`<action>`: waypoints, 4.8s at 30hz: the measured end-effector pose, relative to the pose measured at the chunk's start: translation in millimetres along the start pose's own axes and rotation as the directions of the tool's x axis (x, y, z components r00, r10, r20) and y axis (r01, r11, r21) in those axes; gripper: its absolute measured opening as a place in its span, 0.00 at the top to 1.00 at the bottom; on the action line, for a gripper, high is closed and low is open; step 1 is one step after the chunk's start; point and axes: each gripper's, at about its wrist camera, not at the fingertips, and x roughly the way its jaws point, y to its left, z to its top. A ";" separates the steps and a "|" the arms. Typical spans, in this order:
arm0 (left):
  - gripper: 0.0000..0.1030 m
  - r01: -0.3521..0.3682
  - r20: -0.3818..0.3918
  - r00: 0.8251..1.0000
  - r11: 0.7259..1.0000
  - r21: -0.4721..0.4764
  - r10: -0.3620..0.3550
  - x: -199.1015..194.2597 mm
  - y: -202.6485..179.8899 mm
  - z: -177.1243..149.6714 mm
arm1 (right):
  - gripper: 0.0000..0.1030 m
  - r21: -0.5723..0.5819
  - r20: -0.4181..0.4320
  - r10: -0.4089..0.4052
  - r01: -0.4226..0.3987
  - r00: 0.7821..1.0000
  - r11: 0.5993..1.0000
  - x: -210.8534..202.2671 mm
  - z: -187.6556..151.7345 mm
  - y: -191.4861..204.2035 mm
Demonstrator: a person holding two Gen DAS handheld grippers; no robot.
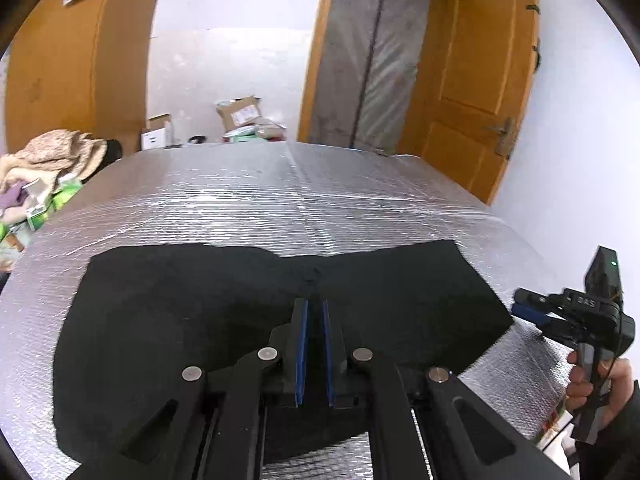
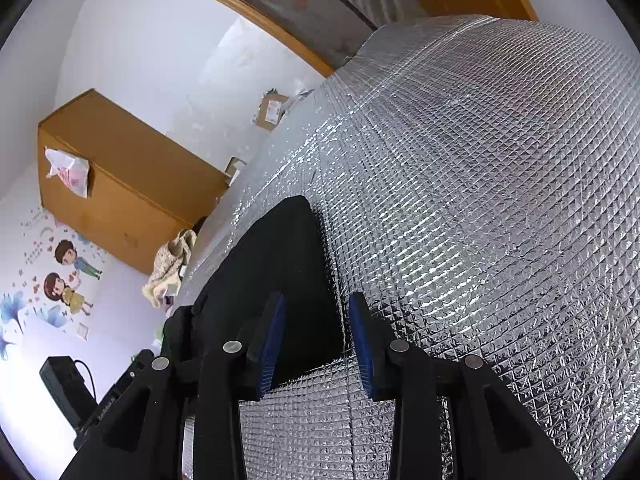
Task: Fold clothes
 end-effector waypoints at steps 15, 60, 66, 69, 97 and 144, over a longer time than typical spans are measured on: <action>0.94 -0.071 -0.076 0.995 0.995 -0.065 0.066 26.9 27.9 -26.4 | 0.66 -0.138 -0.053 -0.087 0.079 0.995 0.987 26.6 4.4 16.7; 0.94 0.018 -0.067 0.998 0.998 -0.059 -0.022 14.3 25.5 -34.3 | 0.66 -0.085 -0.097 -0.034 0.026 0.995 0.996 6.9 -14.4 11.2; 0.93 0.020 -0.067 0.997 0.998 -0.062 -0.024 21.3 25.3 -40.8 | 0.66 -0.093 -0.100 -0.037 0.028 0.994 0.995 12.4 -10.1 11.4; 0.93 0.031 -0.063 0.997 0.997 -0.066 -0.035 21.5 26.2 -40.6 | 0.66 -0.094 -0.098 -0.035 0.025 0.995 0.995 16.1 -8.2 11.3; 0.92 0.054 -0.055 0.997 0.995 -0.082 -0.058 22.9 28.6 -43.3 | 0.90 -0.037 -0.094 0.044 -0.047 0.995 0.998 9.6 6.8 10.7; 0.92 -0.010 0.053 0.998 0.989 -0.148 0.018 -30.3 60.3 -28.9 | 0.91 -0.459 -0.141 0.295 -0.327 0.945 0.826 16.7 7.7 261.1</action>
